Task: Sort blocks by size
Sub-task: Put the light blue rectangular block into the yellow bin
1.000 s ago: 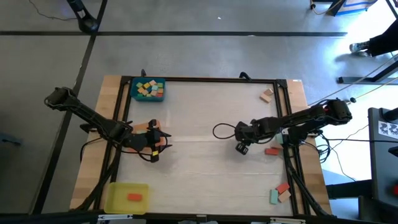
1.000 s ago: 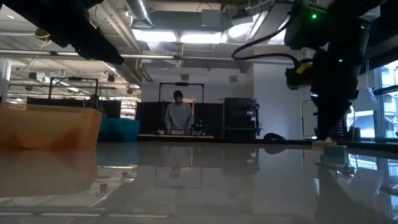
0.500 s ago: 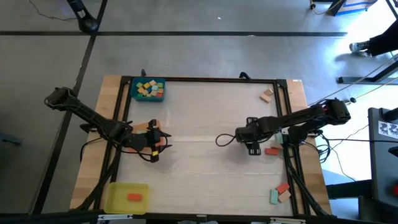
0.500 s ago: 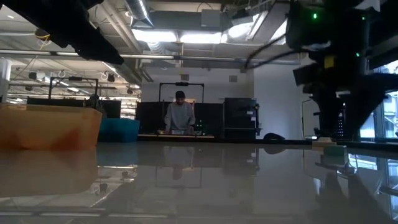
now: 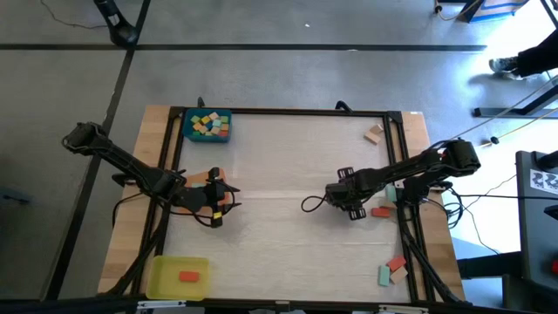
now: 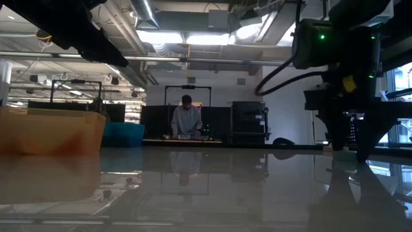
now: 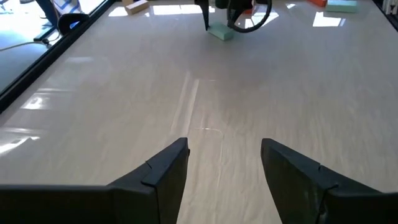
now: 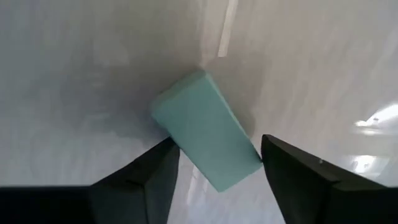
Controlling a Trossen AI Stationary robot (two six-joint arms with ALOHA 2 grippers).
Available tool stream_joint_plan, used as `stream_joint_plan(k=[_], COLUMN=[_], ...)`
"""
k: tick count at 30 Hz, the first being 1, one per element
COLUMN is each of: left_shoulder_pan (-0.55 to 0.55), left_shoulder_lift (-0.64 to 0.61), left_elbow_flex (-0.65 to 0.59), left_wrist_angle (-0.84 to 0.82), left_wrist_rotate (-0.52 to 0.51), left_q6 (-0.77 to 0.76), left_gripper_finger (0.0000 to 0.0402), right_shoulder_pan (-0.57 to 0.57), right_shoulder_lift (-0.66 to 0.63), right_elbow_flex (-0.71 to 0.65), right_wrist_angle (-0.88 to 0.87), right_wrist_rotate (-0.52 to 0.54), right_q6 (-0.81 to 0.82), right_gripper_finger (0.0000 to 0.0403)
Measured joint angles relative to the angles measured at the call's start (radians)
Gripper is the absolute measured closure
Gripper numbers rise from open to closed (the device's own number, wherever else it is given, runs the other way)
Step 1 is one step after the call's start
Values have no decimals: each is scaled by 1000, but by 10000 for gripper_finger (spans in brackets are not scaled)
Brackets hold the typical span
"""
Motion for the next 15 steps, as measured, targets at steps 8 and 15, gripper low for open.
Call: stream_joint_plan(k=[8, 15], left_shoulder_pan=[0, 0], left_shoulder_lift=[0, 0], left_elbow_flex=[0, 0], left_wrist_angle=[2, 10], left_wrist_rotate=[0, 0], left_q6=[-19, 10], left_gripper_finger=[210, 210], right_shoulder_pan=[0, 0], right_shoulder_lift=[32, 34], right_elbow_flex=[1, 17], right_wrist_angle=[7, -10], right_wrist_rotate=[-13, -18], right_q6=[-51, 35], right_gripper_finger=[254, 282])
